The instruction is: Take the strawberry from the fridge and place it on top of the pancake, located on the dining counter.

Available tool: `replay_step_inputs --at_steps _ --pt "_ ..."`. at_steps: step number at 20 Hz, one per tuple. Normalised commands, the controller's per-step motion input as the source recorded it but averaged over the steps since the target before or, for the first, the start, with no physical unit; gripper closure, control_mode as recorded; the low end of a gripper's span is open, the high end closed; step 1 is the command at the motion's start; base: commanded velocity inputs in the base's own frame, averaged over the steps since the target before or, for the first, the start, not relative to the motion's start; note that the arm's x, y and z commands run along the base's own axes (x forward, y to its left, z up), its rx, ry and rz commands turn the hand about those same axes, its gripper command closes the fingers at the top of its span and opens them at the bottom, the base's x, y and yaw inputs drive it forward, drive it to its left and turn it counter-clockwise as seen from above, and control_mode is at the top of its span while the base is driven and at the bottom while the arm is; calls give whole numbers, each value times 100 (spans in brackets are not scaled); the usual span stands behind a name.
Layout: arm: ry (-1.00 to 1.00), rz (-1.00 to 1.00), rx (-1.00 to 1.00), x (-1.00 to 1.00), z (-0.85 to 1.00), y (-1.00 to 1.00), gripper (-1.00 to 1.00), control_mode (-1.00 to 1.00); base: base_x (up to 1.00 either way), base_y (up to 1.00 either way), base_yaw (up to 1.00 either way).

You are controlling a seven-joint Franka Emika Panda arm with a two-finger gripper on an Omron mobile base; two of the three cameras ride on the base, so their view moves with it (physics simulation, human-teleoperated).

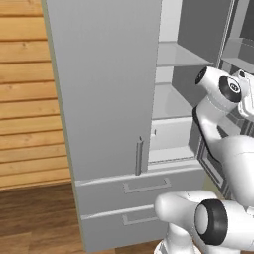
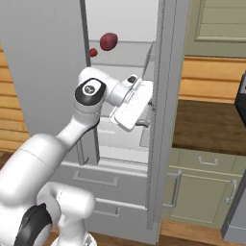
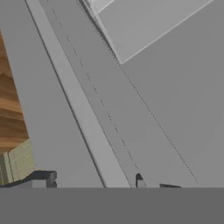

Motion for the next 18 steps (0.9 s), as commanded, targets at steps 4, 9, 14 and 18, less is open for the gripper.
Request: replay_step_inputs --at_steps 4,9,14,18 --pt "-2 1 0 -22 0 57 -100 -100 0 0 0" --pt "-25 1 2 -2 0 100 -100 -100 0 0 0" --pt "-46 -1 3 40 -8 100 -100 -100 0 0 0" --pt "-45 -7 26 63 -52 100 -100 -100 0 0 0"
